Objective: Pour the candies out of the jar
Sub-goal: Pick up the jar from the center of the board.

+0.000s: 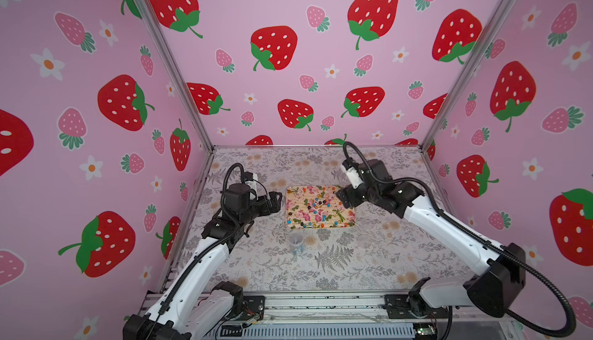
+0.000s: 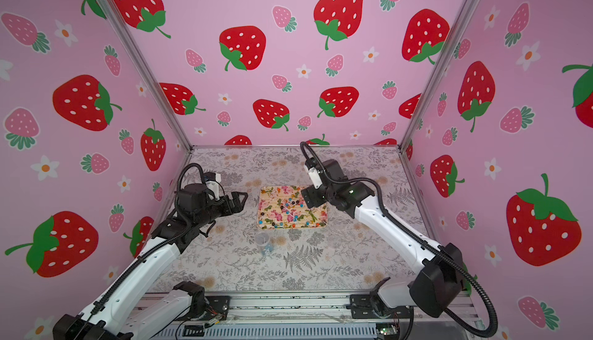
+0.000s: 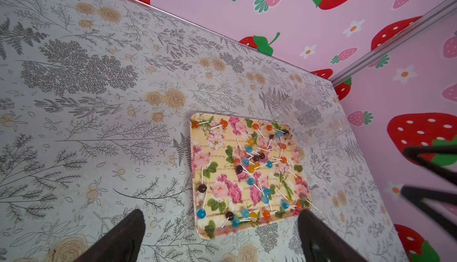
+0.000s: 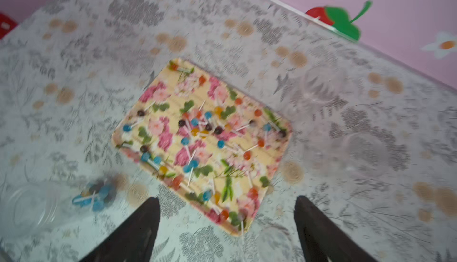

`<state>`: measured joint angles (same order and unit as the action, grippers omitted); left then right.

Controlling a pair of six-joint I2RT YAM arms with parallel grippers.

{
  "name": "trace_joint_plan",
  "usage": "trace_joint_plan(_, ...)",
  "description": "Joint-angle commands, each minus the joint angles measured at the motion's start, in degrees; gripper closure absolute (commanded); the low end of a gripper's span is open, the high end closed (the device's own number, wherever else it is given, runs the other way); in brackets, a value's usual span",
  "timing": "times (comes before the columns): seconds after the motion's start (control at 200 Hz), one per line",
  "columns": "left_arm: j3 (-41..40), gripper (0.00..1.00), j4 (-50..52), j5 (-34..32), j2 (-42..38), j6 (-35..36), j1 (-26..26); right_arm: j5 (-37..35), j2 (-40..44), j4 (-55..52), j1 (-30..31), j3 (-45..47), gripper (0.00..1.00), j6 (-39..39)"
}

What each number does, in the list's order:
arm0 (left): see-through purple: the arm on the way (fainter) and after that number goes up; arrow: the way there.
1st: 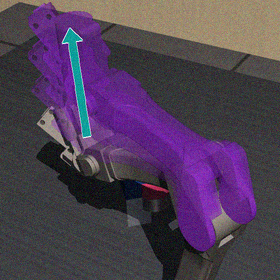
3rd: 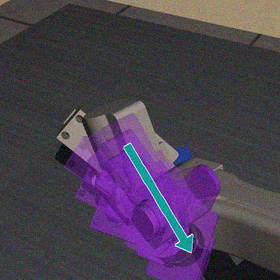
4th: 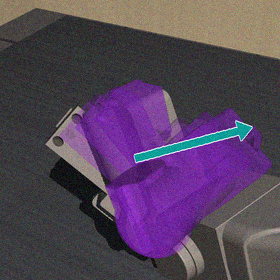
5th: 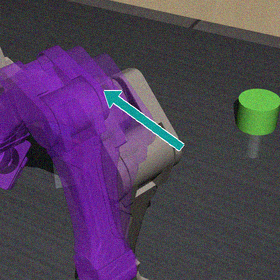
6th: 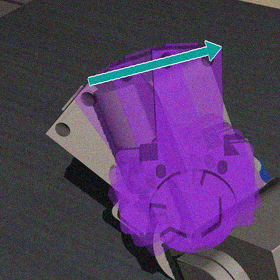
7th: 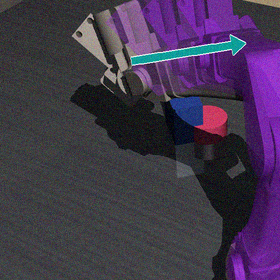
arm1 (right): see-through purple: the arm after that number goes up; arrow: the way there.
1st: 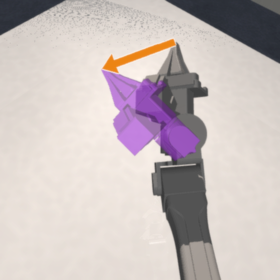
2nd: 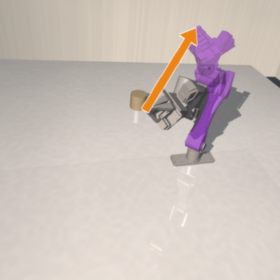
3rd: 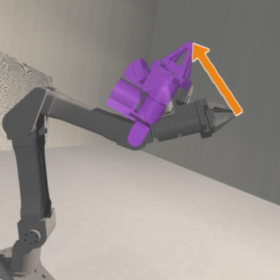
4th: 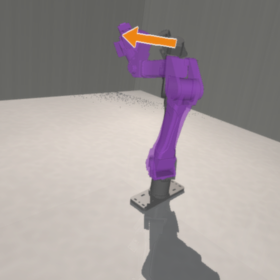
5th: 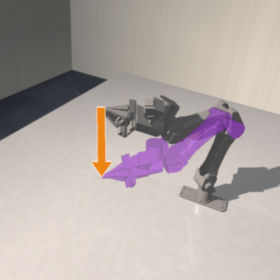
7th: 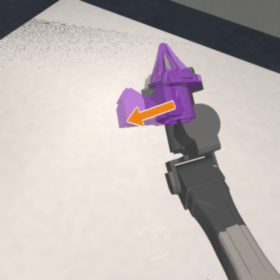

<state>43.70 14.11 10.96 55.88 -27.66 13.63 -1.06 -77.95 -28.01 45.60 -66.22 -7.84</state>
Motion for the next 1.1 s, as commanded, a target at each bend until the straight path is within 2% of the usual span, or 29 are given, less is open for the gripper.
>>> trace_joint_plan(0.0,2.1,0.01,-1.9,6.4,0.8,-5.7,-2.4,0.9,2.6,8.3,6.3,5.6,0.10,-3.3)
trace_joint_plan(0.17,-0.6,0.00,-5.8,11.9,0.5,-13.3,-6.4,-1.9,-1.9,10.6,14.5,6.6,0.00,-4.9)
trace_joint_plan(0.335,-3.0,0.01,-5.5,12.6,-0.7,-16.1,-8.6,-1.4,-6.8,13.0,19.3,4.7,0.01,-3.6)
trace_joint_plan(0.51,-5.4,0.00,-5.8,12.9,-2.3,-18.7,-9.3,-0.5,-11.4,13.3,21.7,1.9,0.00,-1.1)
trace_joint_plan(0.935,-6.4,0.00,-4.4,12.6,-4.1,-17.9,-9.5,4.6,-18.1,15.8,23.7,-2.3,0.02,0.9)
trace_joint_plan(1.096,-7.9,0.00,-7.6,15.0,-4.8,-21.6,-10.7,6.4,-21.4,16.8,24.1,-5.1,0.02,2.0)
